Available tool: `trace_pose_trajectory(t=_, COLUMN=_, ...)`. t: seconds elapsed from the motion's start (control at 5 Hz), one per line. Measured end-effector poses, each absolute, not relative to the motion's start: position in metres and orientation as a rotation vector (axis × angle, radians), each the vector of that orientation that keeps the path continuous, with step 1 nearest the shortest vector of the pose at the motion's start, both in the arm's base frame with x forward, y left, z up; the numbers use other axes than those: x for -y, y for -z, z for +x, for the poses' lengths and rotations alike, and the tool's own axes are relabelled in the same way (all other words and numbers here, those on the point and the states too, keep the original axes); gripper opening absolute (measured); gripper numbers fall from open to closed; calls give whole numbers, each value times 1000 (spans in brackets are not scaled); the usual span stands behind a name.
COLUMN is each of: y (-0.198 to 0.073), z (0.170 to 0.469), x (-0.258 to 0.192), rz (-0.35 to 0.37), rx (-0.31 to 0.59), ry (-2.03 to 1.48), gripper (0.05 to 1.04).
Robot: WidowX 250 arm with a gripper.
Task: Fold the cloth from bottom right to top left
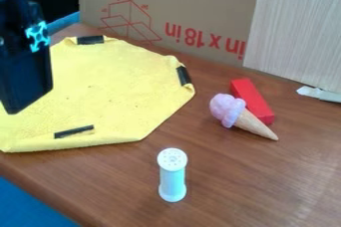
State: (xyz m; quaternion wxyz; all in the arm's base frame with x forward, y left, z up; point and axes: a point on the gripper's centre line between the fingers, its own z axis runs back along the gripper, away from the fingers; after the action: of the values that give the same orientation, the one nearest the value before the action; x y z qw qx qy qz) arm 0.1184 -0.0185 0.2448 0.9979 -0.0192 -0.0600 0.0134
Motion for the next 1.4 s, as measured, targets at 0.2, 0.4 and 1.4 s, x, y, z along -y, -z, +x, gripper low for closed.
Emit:
trace_pose_trajectory(t=0.2, y=-243, z=117, x=19, rz=-42, rx=116, ry=-18, gripper=1000)
trace_pose_trajectory(t=0.4, y=-233, z=118, x=-2, rz=-52, rx=125, ry=9, gripper=999)
trace_pose_trajectory(t=1.4, y=-163, z=171, x=-53, rz=6, rx=258, ry=790, gripper=999)
